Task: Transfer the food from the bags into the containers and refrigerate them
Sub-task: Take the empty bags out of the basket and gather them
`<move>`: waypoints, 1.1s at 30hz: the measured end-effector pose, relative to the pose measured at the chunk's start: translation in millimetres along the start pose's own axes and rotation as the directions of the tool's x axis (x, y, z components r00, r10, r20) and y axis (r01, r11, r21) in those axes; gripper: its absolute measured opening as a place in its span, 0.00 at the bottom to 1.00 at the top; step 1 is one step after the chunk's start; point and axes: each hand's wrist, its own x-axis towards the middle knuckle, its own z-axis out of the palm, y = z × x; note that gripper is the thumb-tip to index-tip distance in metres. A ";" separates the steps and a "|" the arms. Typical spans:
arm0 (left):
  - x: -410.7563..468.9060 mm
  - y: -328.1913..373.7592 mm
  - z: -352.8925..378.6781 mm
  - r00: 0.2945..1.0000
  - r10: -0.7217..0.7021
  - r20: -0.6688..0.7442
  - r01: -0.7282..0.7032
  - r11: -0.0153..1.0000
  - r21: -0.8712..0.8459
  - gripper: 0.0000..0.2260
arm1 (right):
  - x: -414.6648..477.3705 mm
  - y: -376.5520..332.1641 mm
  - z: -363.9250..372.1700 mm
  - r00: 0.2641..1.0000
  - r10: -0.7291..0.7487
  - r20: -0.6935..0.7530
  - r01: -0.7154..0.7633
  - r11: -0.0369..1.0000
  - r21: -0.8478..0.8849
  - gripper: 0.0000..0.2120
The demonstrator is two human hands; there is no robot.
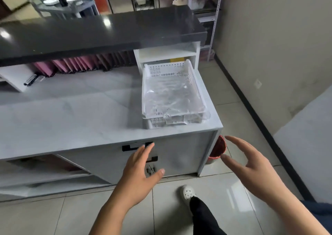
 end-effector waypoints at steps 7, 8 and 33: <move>97.2 39.8 -13.0 0.983 -0.081 -0.165 0.088 0.996 0.034 0.36 | 127.3 -4.7 2.7 0.982 -0.106 0.156 0.115 0.992 -0.048 0.30; 109.1 46.4 -12.1 0.975 -0.096 -0.202 0.107 0.993 0.043 0.38 | 143.6 -4.8 5.9 0.973 -0.133 0.189 0.150 0.985 -0.080 0.31; 179.6 25.0 -17.6 0.779 -0.257 -0.572 0.216 0.966 -0.140 0.03 | 220.2 -15.7 70.9 0.976 -0.160 0.150 0.210 0.880 -0.426 0.04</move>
